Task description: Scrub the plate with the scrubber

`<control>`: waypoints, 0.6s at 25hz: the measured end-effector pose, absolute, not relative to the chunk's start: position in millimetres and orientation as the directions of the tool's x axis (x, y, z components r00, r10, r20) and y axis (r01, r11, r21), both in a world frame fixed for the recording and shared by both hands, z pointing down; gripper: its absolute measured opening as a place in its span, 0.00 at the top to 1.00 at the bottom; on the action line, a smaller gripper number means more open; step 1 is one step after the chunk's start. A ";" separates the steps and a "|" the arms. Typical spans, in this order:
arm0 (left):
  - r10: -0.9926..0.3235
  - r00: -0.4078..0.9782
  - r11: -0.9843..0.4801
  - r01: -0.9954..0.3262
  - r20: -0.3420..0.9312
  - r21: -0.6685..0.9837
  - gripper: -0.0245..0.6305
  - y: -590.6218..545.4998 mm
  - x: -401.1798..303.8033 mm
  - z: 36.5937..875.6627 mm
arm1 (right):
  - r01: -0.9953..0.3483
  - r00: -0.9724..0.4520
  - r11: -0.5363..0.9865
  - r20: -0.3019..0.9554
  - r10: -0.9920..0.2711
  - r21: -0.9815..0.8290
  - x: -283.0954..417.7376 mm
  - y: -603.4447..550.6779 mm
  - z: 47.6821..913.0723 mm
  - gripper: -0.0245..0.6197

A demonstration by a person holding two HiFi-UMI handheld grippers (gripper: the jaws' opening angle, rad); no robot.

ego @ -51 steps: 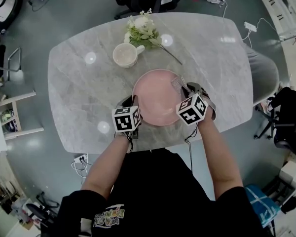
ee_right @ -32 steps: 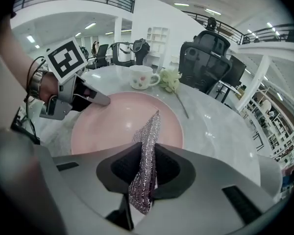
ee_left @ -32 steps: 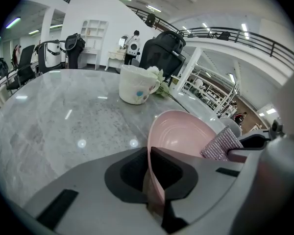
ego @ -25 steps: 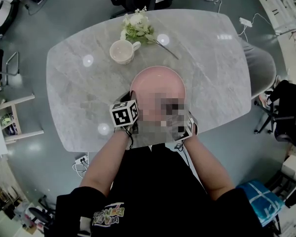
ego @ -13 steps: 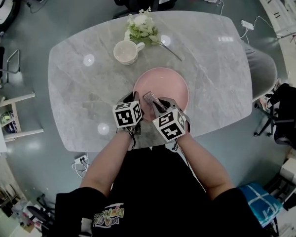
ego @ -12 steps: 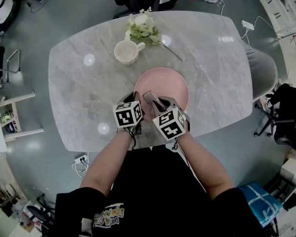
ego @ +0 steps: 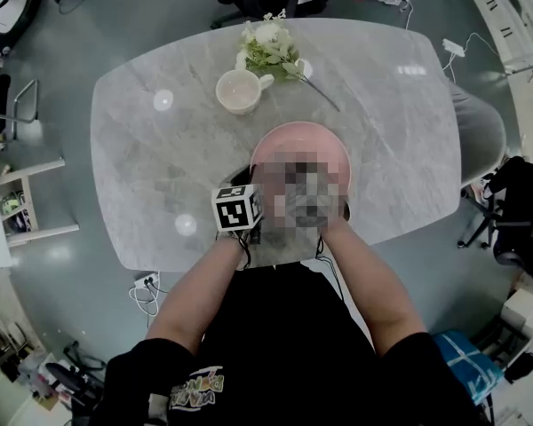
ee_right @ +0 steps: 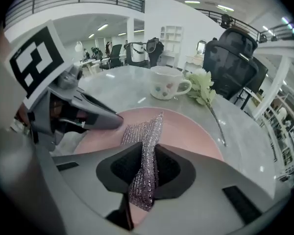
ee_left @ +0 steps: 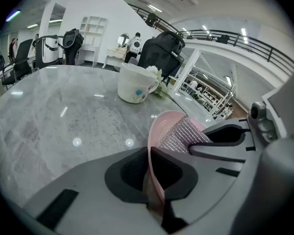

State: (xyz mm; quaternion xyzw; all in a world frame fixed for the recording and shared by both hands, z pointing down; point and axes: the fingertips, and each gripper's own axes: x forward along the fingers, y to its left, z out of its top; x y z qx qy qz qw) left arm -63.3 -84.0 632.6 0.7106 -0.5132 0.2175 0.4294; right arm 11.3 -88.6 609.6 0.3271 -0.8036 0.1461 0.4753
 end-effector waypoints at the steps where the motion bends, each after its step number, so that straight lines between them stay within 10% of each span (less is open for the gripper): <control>1: -0.542 0.382 -0.106 -0.915 0.749 0.390 0.91 -84.3 -63.4 632.5 | -0.651 -0.315 0.751 0.862 -0.398 0.109 14.2 -92.5 610.0 0.84; 15: -0.538 0.407 -0.124 -0.904 0.738 0.408 0.92 -83.7 -63.4 632.7 | -0.621 -0.119 0.702 0.843 -0.525 0.349 78.2 -137.9 609.8 0.84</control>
